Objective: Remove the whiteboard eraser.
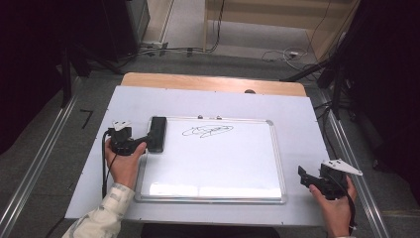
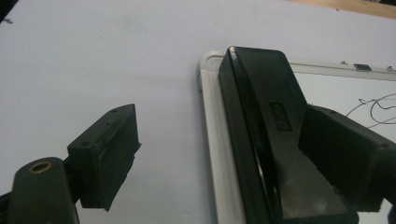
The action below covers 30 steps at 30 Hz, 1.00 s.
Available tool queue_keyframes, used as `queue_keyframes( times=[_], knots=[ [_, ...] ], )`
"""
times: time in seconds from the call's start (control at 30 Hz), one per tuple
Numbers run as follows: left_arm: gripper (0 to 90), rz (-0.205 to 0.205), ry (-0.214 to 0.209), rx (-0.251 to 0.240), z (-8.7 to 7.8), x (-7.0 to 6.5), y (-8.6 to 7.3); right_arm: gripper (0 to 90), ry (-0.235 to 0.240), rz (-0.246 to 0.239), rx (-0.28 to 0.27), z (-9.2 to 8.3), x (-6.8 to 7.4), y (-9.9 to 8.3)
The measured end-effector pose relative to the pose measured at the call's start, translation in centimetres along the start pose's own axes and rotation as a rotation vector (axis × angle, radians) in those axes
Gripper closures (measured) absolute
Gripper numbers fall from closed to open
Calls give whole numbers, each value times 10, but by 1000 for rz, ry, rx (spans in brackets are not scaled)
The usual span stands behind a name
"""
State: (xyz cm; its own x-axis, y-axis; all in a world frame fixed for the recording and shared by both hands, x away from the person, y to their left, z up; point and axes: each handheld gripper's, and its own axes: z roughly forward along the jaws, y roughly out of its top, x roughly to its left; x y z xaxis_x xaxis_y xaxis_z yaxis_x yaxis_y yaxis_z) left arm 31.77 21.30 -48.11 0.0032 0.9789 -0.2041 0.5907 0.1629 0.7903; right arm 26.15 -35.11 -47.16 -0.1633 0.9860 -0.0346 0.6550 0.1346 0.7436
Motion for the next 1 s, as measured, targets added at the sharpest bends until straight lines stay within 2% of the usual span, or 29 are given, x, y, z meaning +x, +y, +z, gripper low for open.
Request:
queue_keyframes(
  times=[0.33, 0.47, 0.7, 0.97, 1.0],
  knots=[
    [165, 53, -5, 16, 16, -19, 10, 182, 1, -6, -7, -1, 0, 0],
    [186, 58, 4, 23, 24, -24, 16, 182, -1, -7, -8, -1, 0, 0],
    [266, 85, 20, 30, 38, -38, 20, 182, -2, -9, -7, -1, 0, 0],
    [315, 103, 52, 56, 50, -42, 19, 183, -5, -1, -8, -2, 0, 0],
    [344, 108, 51, 63, 52, -42, 18, 183, -7, -3, -7, -2, -1, 0]
  ],
)
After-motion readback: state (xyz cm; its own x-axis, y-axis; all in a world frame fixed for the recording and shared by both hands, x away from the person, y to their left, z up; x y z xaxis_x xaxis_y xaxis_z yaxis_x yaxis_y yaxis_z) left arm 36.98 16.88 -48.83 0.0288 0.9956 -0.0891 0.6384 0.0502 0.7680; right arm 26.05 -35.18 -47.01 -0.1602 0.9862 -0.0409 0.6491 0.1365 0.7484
